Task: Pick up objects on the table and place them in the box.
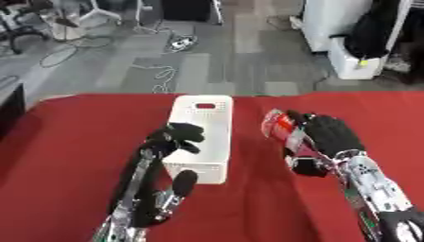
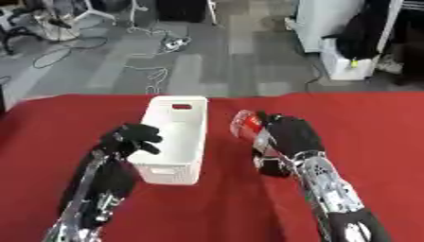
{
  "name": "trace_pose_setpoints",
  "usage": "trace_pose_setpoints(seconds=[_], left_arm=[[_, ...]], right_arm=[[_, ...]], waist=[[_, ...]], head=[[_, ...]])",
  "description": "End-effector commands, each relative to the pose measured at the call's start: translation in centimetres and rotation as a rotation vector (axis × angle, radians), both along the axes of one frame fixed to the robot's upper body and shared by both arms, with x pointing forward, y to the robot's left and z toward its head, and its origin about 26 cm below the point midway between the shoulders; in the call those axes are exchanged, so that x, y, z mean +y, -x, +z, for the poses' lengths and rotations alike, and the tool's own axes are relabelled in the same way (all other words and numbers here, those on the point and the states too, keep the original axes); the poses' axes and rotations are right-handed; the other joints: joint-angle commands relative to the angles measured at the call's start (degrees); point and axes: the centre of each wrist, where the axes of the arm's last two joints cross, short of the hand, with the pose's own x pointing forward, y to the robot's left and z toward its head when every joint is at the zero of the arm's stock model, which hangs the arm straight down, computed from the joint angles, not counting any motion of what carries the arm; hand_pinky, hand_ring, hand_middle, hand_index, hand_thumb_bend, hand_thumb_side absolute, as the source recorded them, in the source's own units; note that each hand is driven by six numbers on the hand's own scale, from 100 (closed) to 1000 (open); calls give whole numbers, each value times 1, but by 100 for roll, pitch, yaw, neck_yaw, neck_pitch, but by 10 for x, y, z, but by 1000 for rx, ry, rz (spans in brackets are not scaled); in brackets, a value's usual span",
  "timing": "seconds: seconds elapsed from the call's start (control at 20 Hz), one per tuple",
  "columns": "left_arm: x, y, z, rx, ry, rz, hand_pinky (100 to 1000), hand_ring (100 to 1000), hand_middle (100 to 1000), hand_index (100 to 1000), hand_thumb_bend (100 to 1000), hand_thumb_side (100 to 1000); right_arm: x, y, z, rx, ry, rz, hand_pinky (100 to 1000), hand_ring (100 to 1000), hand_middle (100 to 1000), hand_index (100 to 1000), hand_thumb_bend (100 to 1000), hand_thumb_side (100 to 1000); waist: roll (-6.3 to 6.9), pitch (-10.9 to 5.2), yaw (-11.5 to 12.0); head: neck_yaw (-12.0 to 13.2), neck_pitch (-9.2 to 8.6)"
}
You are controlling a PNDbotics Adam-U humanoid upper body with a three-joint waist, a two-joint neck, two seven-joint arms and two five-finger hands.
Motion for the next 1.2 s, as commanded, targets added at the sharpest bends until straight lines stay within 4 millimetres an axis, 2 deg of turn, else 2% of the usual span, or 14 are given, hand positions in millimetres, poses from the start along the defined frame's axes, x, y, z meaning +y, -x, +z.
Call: trace_pose_setpoints(seconds=[0.05, 0.2, 0.25, 0.3, 0.65, 0.9, 0.95, 1.0, 1.2], left_arm=[[2, 0, 3, -10, -4, -2, 564, 689, 675, 745, 508, 788], [2, 1, 2, -4, -9, -6, 563, 688, 674, 745, 511, 785], [2, 1, 1, -2, -10, -7, 563, 688, 675, 745, 511, 784], [2, 1, 1, 0, -12, -8, 562, 687, 674, 745, 512, 784], [4, 2, -3, 13, -22, -15, 562, 687, 675, 745, 512, 783], [4, 2, 1, -1, -26, -19, 559, 684, 674, 746, 521, 774], [4, 2, 2, -4, -26, -20, 559, 684, 674, 746, 521, 774], [4, 2, 3, -7, -25, -19, 558, 683, 674, 746, 523, 772], [5, 2, 6, -16, -24, -17, 557, 682, 673, 746, 527, 768]], right_arm=[[3, -1, 29, -78, 21, 7, 100, 100, 227, 475, 100, 363], [8, -4, 41, -102, 44, 15, 100, 100, 229, 482, 100, 349], [9, -5, 44, -111, 55, 16, 100, 100, 232, 484, 100, 383], [11, -5, 48, -122, 70, 18, 100, 100, 234, 486, 100, 340], [24, -15, 62, -153, 164, 26, 100, 108, 253, 505, 100, 334], [30, -20, 64, -148, 191, 38, 100, 115, 263, 513, 100, 336], [31, -21, 64, -148, 195, 38, 100, 115, 264, 513, 100, 376], [32, -22, 64, -148, 199, 37, 100, 117, 266, 515, 100, 336], [34, -25, 65, -151, 213, 31, 100, 121, 271, 520, 100, 340]], waist=[[-38, -184, -17], [-80, -283, -19], [-88, -303, -16], [-97, -328, -7], [-146, -412, 97], [-211, -430, 268], [-223, -433, 311], [-236, -437, 364], [-287, -445, 541]], head=[[38, -115], [63, -173], [70, -190], [81, -210], [128, -339], [176, -518], [185, -552], [193, -591], [215, -720]])
